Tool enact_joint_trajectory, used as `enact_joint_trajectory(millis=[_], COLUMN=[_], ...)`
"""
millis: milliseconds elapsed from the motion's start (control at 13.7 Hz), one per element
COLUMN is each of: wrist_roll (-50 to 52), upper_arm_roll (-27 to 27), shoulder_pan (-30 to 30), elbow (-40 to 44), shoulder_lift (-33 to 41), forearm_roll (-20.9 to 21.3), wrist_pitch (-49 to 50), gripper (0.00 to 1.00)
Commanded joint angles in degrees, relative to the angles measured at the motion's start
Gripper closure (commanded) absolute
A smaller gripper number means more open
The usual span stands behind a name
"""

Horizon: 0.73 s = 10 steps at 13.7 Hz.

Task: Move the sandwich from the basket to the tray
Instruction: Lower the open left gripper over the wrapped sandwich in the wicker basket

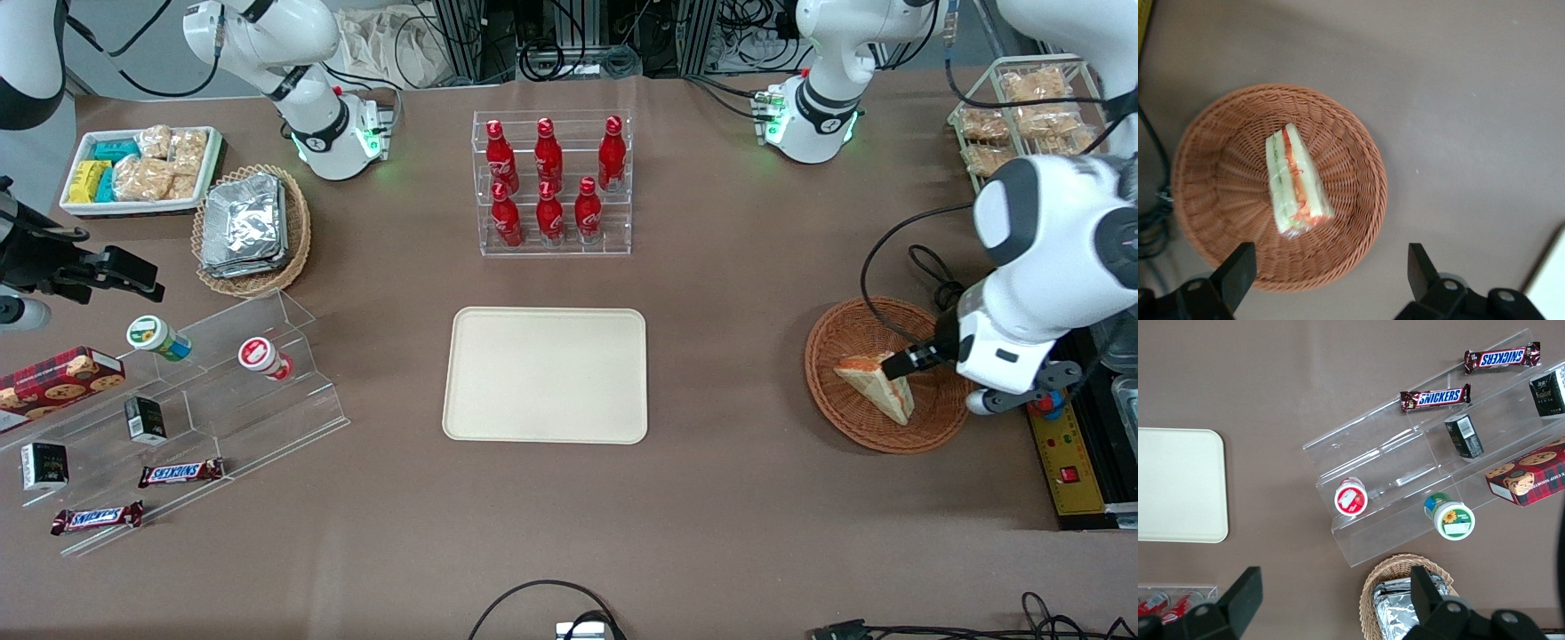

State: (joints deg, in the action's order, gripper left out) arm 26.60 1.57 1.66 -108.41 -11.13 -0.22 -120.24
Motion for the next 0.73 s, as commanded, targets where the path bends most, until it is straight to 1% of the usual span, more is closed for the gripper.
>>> enact_joint_trajectory(millis=[0,146,219,438,656], wrist_roll=[5.02,7.66,8.54,12.40,18.47], upper_arm_roll=[0.27,0.19,-0.42,-1.22,-1.31], shoulder_pan=[-1.75,-1.84,-1.84,-1.84,-1.67], elbow=[-9.25,-12.86,-13.49,-13.23,-12.62], shoulder_lift=[1.55,0.94,0.50,-1.78,-4.68], forearm_roll=[-0.04,0.05,0.05,-0.04,-0.13], wrist_pitch=[-9.97,-14.13,-14.67,-14.93,-19.06], gripper=[0.00,0.00,0.00,0.00,0.00])
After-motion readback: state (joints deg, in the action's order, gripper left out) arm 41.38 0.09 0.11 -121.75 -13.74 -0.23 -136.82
